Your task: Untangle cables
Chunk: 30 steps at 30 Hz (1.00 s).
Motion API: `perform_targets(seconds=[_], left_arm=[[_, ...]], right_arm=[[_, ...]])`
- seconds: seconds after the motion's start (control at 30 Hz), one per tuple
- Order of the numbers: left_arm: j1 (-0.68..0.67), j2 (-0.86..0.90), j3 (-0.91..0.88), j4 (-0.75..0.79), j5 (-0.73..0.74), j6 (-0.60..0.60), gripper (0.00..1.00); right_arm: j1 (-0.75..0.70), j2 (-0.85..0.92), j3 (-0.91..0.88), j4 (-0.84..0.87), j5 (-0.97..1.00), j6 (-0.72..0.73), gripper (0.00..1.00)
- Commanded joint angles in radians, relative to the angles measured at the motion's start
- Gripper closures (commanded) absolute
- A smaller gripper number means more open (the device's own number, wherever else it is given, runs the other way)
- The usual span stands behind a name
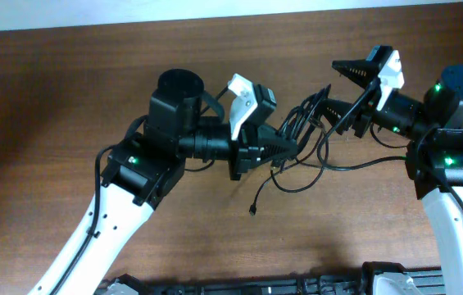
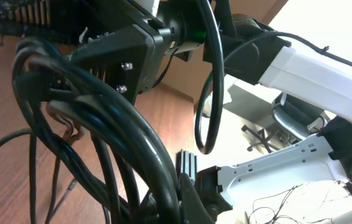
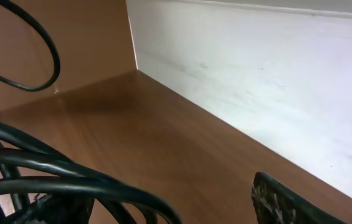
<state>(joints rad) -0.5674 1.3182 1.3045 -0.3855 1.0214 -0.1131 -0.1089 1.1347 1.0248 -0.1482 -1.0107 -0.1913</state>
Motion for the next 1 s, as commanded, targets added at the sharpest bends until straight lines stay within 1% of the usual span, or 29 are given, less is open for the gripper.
perform_targets(seconds=[0.0, 0.07, 0.13, 0.17, 0.23, 0.27, 0.37, 0.5, 0.67, 0.77, 0.97], left_arm=[[-0.008, -0.023, 0.005, 0.007, 0.029, 0.006, 1.00], [-0.010, -0.022, 0.005, 0.007, 0.031, 0.006, 1.00], [-0.029, -0.022, 0.005, 0.007, 0.038, 0.006, 1.00], [-0.042, -0.022, 0.005, 0.007, 0.038, 0.006, 1.00], [-0.080, -0.022, 0.005, 0.007, 0.058, 0.058, 1.00], [-0.095, -0.022, 0.005, 0.007, 0.061, 0.066, 1.00], [-0.129, -0.022, 0.005, 0.004, 0.064, 0.066, 1.00], [-0.156, -0.022, 0.005, 0.000, 0.064, 0.066, 1.00], [-0.155, -0.025, 0.005, 0.004, 0.063, 0.066, 1.00], [-0.111, -0.048, 0.005, 0.000, 0.058, 0.085, 1.00], [0.066, -0.139, 0.005, 0.001, 0.056, 0.090, 1.00]], right_arm=[[-0.003, 0.000, 0.011, 0.021, 0.020, 0.053, 0.23], [-0.003, 0.000, 0.011, 0.064, 0.022, 0.092, 0.23], [-0.003, 0.000, 0.011, 0.114, 0.084, 0.148, 0.23], [-0.003, 0.000, 0.011, 0.124, 0.134, 0.176, 0.23], [-0.003, 0.002, 0.011, 0.127, 0.327, 0.258, 0.23], [-0.003, 0.006, 0.011, 0.127, 0.388, 0.286, 0.23], [-0.003, 0.027, 0.011, 0.127, 0.475, 0.334, 0.23], [-0.003, 0.068, 0.011, 0.130, 0.485, 0.351, 0.23], [-0.005, 0.131, 0.011, 0.105, 0.507, 0.358, 0.23], [-0.005, 0.140, 0.011, 0.064, 0.554, 0.357, 0.23], [-0.005, 0.141, 0.011, -0.002, 0.658, 0.353, 0.22]])
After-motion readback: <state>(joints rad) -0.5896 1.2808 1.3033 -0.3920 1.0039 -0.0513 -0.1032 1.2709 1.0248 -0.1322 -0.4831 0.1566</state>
